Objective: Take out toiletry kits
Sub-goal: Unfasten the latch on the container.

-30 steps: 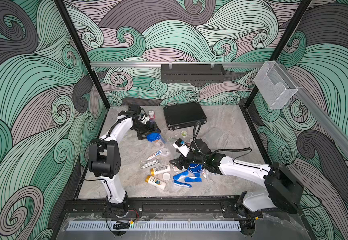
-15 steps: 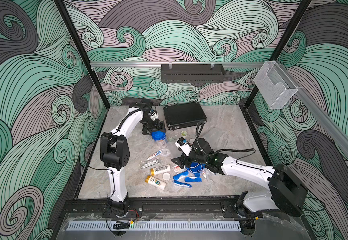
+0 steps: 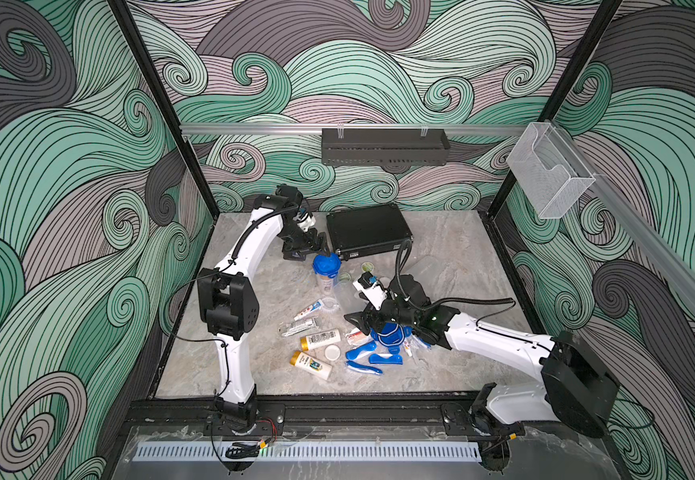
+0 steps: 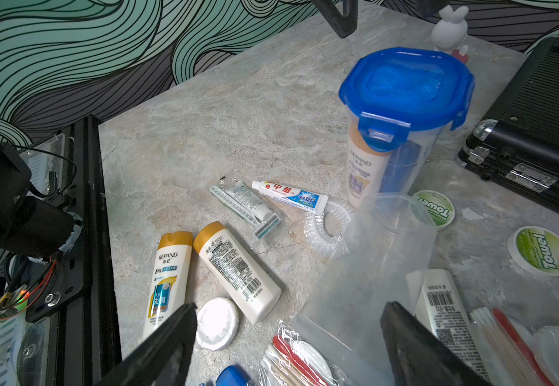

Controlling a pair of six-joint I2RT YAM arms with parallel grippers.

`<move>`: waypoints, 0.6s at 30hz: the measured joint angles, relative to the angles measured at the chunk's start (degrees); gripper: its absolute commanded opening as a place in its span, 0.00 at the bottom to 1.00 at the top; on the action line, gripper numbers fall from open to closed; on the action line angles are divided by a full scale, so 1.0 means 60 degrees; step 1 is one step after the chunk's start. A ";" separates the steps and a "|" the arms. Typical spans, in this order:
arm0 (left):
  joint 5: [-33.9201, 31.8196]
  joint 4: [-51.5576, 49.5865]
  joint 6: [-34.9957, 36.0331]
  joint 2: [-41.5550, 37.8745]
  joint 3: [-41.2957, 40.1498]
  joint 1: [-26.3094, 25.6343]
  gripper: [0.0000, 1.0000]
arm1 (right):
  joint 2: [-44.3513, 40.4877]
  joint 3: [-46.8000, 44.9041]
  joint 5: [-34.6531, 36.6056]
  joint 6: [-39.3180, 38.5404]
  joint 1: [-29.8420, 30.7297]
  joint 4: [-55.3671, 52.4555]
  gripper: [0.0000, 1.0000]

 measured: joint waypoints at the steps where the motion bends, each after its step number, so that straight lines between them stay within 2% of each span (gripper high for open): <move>1: 0.0331 0.0357 -0.0069 -0.0382 -0.0430 0.0000 0.60 | -0.0047 0.0000 -0.0011 0.0062 -0.0084 -0.0004 0.87; 6: 0.2495 0.3657 -0.1585 -0.2484 -0.3034 0.0000 0.25 | -0.0240 -0.0095 -0.0025 0.0317 -0.0412 0.0015 0.87; 9: 0.3479 0.5264 -0.2565 -0.2452 -0.3490 -0.0007 0.10 | -0.0266 -0.0127 -0.0029 0.0404 -0.0492 -0.0007 0.87; 13: 0.4324 0.6298 -0.3253 -0.1373 -0.3464 0.0018 0.04 | -0.0441 -0.0270 -0.0025 0.0492 -0.0495 -0.0106 0.87; 18: 0.4564 0.6900 -0.3880 -0.0463 -0.3887 0.0040 0.00 | -0.0685 -0.0321 -0.0025 0.0499 -0.0499 -0.0277 0.87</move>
